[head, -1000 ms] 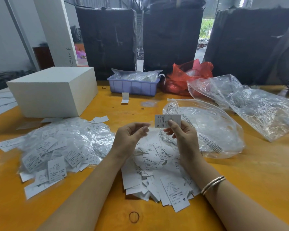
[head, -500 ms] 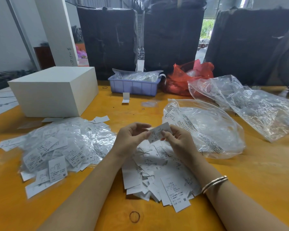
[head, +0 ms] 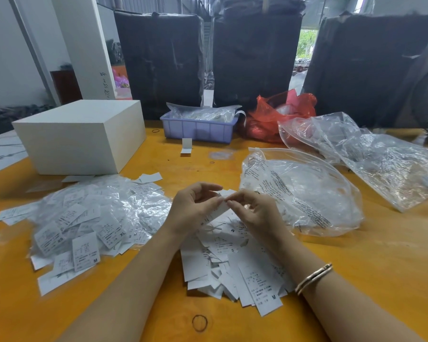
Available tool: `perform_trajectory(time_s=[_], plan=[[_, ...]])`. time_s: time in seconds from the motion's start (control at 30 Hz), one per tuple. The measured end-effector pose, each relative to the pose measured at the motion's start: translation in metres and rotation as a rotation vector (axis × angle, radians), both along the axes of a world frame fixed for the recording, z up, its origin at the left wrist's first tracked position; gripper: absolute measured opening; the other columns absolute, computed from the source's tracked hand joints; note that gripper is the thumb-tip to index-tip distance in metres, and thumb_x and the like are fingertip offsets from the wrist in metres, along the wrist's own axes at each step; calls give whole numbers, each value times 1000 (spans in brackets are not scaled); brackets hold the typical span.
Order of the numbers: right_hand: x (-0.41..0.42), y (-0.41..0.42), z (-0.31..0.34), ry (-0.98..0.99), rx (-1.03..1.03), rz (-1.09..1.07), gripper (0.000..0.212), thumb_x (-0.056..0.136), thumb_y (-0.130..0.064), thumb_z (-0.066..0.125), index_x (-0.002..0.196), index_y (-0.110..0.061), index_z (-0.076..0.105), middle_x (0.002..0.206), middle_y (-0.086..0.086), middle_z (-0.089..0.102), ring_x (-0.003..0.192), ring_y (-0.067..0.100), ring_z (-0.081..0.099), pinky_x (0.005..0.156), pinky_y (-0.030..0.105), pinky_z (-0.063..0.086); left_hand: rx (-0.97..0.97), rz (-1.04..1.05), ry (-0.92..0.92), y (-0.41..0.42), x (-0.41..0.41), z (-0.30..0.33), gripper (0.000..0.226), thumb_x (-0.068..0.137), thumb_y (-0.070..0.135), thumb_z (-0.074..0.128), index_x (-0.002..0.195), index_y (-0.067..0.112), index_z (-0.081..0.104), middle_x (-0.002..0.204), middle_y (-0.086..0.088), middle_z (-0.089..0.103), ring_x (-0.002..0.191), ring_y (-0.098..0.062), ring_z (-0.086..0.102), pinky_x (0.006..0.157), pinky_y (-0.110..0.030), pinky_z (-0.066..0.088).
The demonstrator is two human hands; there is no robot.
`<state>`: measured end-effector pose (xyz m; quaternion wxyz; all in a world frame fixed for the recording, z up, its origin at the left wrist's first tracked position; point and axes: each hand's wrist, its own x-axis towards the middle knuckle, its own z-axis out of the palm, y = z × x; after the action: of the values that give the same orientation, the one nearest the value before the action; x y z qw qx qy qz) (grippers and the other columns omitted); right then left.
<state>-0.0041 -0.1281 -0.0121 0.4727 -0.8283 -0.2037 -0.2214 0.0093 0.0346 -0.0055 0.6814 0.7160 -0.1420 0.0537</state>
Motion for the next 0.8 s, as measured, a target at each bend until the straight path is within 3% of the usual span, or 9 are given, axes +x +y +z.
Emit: perform_trajectory(time_s=[0.13,0.2,0.33,0.43,0.5,0.6,0.67,0.73,0.8], plan=[[9,-19,8,-284,-34,-294,13,86,-1,62,95,-5,69,86,4,68,74,16,61,68,21,48,21,137,-49,10,4,4,19,83,8,70,91,25,67,83,5,67,72,3,62,60,-11,49],[16,-41,12,-347,-41,-549,13,85,-2,61,94,-5,70,89,8,68,79,23,60,71,30,46,189,316,-147,19,7,5,16,86,11,67,93,25,66,86,7,66,74,0,60,61,-10,48],[29,-77,-1,88,-257,-814,20,89,-24,56,99,-19,72,117,7,62,108,30,49,85,38,29,551,653,-178,35,10,2,18,90,17,59,107,21,65,96,-2,67,82,-15,59,73,-30,52],[34,-82,-8,390,-453,-804,31,91,-36,45,106,-26,70,119,5,61,114,28,44,91,39,25,814,768,-95,44,13,-2,23,91,20,53,112,26,61,98,-1,68,96,-24,58,88,-38,36],[36,-82,-9,395,-434,-802,34,92,-34,41,111,-24,68,109,7,65,110,27,47,88,38,24,1006,788,-51,47,14,-5,28,91,20,51,116,30,59,102,0,67,105,-23,52,86,-38,26],[29,-77,-7,142,-244,-816,30,93,-23,48,116,-17,66,113,7,67,110,26,52,84,34,21,1228,817,-59,47,13,-7,34,89,18,54,119,35,57,116,3,61,114,-20,41,86,-37,23],[23,-68,1,-116,-158,-741,23,90,-11,56,109,-10,69,108,9,69,103,27,60,88,34,31,1181,796,-154,42,11,-3,30,89,24,59,117,34,60,122,4,57,117,-20,39,88,-36,22],[17,-54,9,-302,-99,-532,18,84,2,62,100,-2,71,96,12,71,90,27,65,84,41,48,912,652,-280,32,9,1,24,89,30,61,113,29,64,120,4,59,117,-20,42,88,-33,23],[9,-36,13,-295,-18,-246,20,81,11,62,96,0,69,87,9,69,80,24,67,78,29,53,571,359,-298,20,6,6,23,89,34,60,111,28,63,115,9,59,111,-9,49,90,-28,35]])
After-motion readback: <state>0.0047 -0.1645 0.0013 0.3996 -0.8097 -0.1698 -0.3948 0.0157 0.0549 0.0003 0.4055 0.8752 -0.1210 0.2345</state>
